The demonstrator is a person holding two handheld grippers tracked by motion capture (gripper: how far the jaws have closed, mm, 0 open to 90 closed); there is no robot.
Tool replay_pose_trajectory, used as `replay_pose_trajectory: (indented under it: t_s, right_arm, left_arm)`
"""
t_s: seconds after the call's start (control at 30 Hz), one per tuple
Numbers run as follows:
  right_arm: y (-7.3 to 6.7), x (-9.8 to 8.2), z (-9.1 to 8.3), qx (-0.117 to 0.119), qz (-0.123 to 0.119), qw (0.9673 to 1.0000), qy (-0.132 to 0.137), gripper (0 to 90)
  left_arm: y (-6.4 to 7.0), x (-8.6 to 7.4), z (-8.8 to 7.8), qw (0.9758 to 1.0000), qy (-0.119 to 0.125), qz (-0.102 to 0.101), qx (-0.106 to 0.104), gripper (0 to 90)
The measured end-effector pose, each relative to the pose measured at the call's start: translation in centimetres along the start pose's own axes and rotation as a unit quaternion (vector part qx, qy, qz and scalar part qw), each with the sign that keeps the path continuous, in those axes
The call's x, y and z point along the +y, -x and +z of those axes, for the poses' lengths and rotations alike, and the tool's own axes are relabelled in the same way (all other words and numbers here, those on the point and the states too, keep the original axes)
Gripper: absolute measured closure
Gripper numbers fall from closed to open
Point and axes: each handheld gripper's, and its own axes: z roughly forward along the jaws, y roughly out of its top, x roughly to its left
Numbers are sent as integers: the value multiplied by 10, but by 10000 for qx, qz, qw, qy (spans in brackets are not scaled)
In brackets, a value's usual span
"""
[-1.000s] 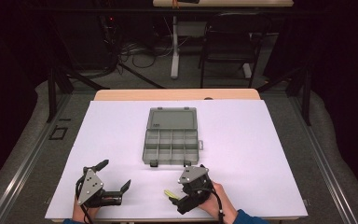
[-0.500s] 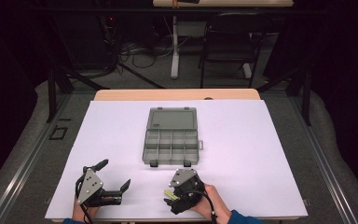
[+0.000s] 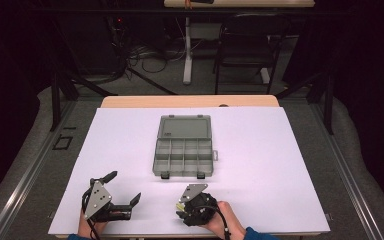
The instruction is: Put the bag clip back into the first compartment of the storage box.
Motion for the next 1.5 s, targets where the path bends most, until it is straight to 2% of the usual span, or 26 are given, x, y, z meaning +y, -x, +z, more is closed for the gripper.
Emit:
replay_pose_trajectory:
  t_s: [0.23,0.77,1.0,1.5]
  right_arm:
    - [-1,-1,6,71,111,9999,-69,663]
    - [1,-4,9,7,185,9997,-125,791]
    - [0,-5,8,31,174,9998,-96,800]
    - [2,-4,-3,-31,68,9998,163,801]
  left_arm:
    - [-1,0,1,10000,-8,-36,7,1]
    - [-2,-1,0,10000,-45,-39,-9,1]
    - [-1,-1,1,10000,-46,-19,-36,1]
    - [-2,-1,1,10000,-78,-18,-40,1]
